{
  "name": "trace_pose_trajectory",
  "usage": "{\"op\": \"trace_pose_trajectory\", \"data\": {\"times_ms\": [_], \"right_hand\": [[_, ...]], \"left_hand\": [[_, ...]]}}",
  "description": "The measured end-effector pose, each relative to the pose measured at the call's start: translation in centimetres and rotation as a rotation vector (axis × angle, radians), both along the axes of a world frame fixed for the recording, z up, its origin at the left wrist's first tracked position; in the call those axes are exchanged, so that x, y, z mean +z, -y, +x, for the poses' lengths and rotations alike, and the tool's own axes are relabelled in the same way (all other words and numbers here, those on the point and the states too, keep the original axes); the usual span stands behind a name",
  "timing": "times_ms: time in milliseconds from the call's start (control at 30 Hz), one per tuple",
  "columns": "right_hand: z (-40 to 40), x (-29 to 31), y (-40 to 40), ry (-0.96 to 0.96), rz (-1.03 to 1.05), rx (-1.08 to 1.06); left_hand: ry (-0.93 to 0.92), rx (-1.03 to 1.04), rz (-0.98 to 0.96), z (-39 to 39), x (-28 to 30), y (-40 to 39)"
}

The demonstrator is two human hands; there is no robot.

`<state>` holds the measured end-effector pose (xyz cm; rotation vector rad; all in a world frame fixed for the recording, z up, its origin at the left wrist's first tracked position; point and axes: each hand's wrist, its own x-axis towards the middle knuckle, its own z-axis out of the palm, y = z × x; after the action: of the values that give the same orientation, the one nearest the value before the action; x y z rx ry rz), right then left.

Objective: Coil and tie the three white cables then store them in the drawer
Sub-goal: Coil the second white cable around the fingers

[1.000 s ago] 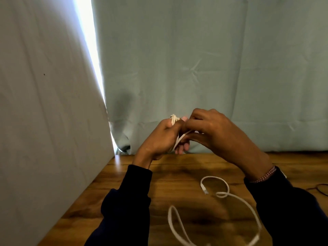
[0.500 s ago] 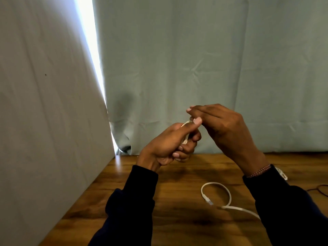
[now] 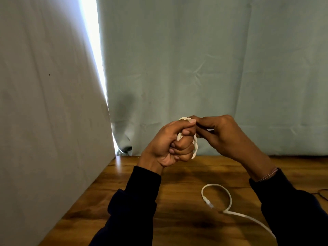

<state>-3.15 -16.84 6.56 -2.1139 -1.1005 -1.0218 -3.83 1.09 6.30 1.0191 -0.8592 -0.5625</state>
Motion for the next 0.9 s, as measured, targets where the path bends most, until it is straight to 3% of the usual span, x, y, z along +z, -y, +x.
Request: {"op": "trace_pose_trajectory", "data": {"times_ms": [133,333,467,600,733,900], "right_hand": [[-0.7,-0.1,-0.3,-0.299,-0.195,0.007],[-2.3,0.8,-0.3,-0.442,-0.262,0.048],[-3.2,1.5,0.4,-0.581,-0.205,0.156],[-3.0,1.5,0.3,-0.583,-0.165,0.162],[-3.0,1.4,-0.1,-0.705,0.067,0.297],[-2.6,0.7,-1.4,-0.609,0.29,0.233]], "left_hand": [[-0.027,-0.036,-0.067,0.5,0.1,-0.4],[-0.024,-0.046,-0.067,0.5,0.0,-0.5],[-0.031,-0.1,-0.081,0.7,-0.1,-0.6],[-0.05,-0.157,-0.128,0.8,-0.3,-0.7],[-0.055,-0.169,-0.167,1.2,-0.8,-0.7],[-0.052,-0.161,-0.191,1.4,-1.0,-0.9]]}}
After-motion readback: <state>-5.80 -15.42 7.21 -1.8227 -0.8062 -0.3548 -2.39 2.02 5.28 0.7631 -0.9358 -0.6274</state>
